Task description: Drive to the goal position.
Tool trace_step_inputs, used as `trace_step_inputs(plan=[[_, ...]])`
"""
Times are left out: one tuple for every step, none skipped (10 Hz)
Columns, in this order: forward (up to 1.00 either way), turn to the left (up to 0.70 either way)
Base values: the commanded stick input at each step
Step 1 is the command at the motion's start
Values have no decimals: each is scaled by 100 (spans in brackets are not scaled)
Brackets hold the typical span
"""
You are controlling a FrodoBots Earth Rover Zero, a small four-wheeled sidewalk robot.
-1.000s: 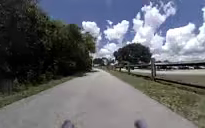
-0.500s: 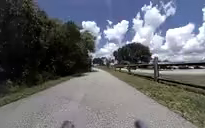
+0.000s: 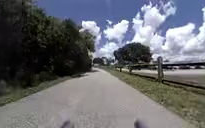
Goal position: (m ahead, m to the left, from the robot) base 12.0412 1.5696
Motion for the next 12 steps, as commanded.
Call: trace_step_inputs(plan=[[50, 0], [50, 0], [50, 0], [50, 0], [50, 0], [50, 0], [50, 0], [50, 0], [50, 0], [50, 0], [50, 0], [50, 0]])
